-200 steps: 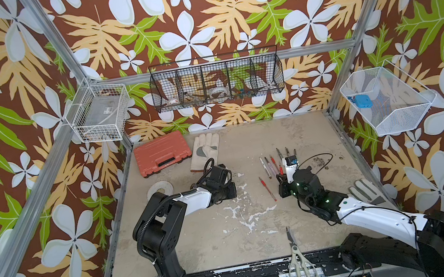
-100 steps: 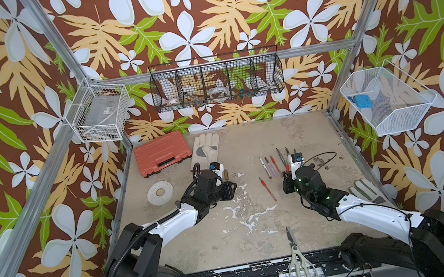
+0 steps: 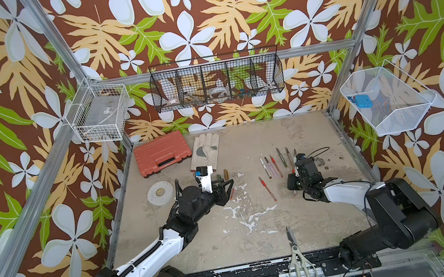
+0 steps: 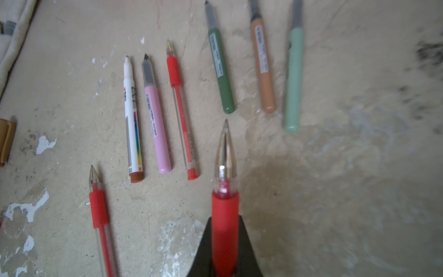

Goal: Remove pen caps from pens
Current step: Place the pen at the middle-right of the table.

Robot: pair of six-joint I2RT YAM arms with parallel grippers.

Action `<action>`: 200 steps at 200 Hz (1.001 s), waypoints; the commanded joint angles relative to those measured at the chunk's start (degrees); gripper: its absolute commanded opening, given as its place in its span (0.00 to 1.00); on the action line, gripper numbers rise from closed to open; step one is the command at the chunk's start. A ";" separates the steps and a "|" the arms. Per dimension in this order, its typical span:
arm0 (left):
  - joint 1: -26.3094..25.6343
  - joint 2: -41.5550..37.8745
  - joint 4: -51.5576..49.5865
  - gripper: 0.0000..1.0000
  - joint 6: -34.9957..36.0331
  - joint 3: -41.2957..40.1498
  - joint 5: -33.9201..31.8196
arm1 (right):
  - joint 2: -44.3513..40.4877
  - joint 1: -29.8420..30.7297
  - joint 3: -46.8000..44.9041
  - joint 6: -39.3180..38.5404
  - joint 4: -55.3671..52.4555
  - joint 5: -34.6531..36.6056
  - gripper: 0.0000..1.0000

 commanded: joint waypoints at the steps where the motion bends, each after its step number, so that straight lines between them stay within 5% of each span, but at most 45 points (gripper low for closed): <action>1: -0.09 -1.25 3.27 0.51 -0.04 -0.86 -1.65 | 4.19 -0.06 2.22 -1.42 -2.22 -2.47 0.03; 58: -0.10 -3.70 3.75 0.52 0.09 -2.13 -4.02 | 5.86 -0.06 3.26 -1.91 -3.56 -0.63 0.24; 103: -0.08 -7.55 4.63 0.58 -0.04 -4.57 -8.75 | -1.13 -0.05 0.19 -1.37 -2.90 1.01 0.34; 156: -0.10 -16.14 7.12 0.72 0.47 -9.72 -16.46 | -17.91 0.01 -6.28 -2.40 1.57 2.95 0.38; 200: -0.10 -25.09 11.50 0.69 2.34 -16.20 -23.27 | -37.38 -0.02 -13.33 -3.70 6.65 8.93 0.45</action>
